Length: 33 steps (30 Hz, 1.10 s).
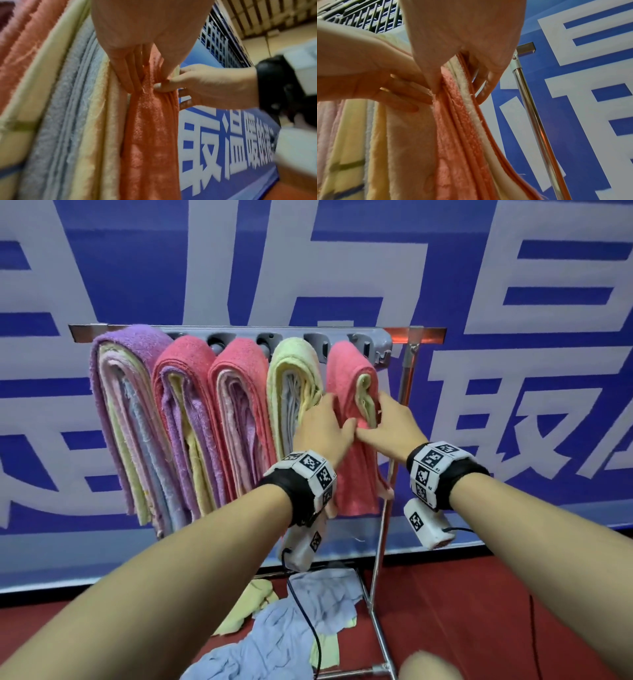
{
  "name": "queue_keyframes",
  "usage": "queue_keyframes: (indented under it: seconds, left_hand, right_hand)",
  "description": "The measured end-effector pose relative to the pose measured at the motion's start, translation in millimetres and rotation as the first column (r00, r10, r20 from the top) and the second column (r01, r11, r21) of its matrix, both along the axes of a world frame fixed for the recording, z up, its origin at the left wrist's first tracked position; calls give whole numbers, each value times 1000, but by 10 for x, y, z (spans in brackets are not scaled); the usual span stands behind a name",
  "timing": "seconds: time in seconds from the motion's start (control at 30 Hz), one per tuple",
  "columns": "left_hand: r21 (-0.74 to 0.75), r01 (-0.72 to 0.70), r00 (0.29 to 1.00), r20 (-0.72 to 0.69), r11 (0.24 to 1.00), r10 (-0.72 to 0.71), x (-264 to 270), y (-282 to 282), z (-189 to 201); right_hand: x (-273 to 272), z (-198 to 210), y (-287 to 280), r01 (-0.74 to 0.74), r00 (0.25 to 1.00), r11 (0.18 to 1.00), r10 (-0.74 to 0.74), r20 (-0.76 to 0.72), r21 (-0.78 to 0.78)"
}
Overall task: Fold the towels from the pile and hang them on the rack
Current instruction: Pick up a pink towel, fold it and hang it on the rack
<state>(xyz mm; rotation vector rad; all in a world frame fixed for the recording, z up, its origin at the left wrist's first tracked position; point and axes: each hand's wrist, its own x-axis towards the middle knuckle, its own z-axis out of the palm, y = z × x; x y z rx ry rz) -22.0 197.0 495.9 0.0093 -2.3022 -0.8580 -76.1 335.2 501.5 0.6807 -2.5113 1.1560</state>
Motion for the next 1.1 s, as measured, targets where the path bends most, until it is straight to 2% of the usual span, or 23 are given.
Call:
queue_keyframes:
  seconds: [0.1, 0.23, 0.3, 0.4, 0.47, 0.63, 0.77, 0.87, 0.93, 1.03, 1.1]
  left_hand:
    - [-63, -57, 997, -53, 996, 53, 106, 7, -58]
    - [28, -77, 982, -171, 997, 81, 266, -33, -184]
    - [-57, -47, 983, -183, 997, 36, 323, -9, -244]
    - [-295, 16, 990, -127, 955, -55, 332, 26, -292]
    - [-398, -31, 997, -80, 917, -1, 282, -27, -270]
    - [-452, -89, 996, -20, 887, 89, 195, -267, -402]
    - [-533, -23, 974, 179, 846, 140, 155, -224, -516]
    - [-478, 93, 930, 355, 873, 95, 72, -107, -587]
    - [-415, 114, 918, 391, 903, 64, 52, -34, -632]
    - [-364, 19, 959, 271, 931, 86, 126, -55, -668]
    - [-361, -49, 971, 202, 931, 129, 184, -157, -664]
  right_hand:
    - [-5, -59, 35, -71, 997, 997, 71, 2, -35]
    - [-69, -118, 97, -126, 988, 988, 133, 77, -86]
    - [-84, -129, 93, -120, 988, 990, 126, 84, -80]
    - [-87, -143, 43, -101, 992, 995, 102, 70, -18]
    - [-77, -163, 25, -50, 998, 998, 50, 22, -28]
    - [-109, -236, 141, 80, 997, 989, -81, -6, -124]
    - [-107, -224, 167, 67, 998, 987, -67, 5, -149]
    - [-86, -259, 119, 20, 999, 991, -17, 30, -130]
    - [-80, -314, 21, 4, 997, 995, 3, 79, -95]
    - [-101, -385, -207, 71, 995, 996, -67, 76, -48]
    - [-120, -414, -300, 91, 994, 991, -85, 65, -94]
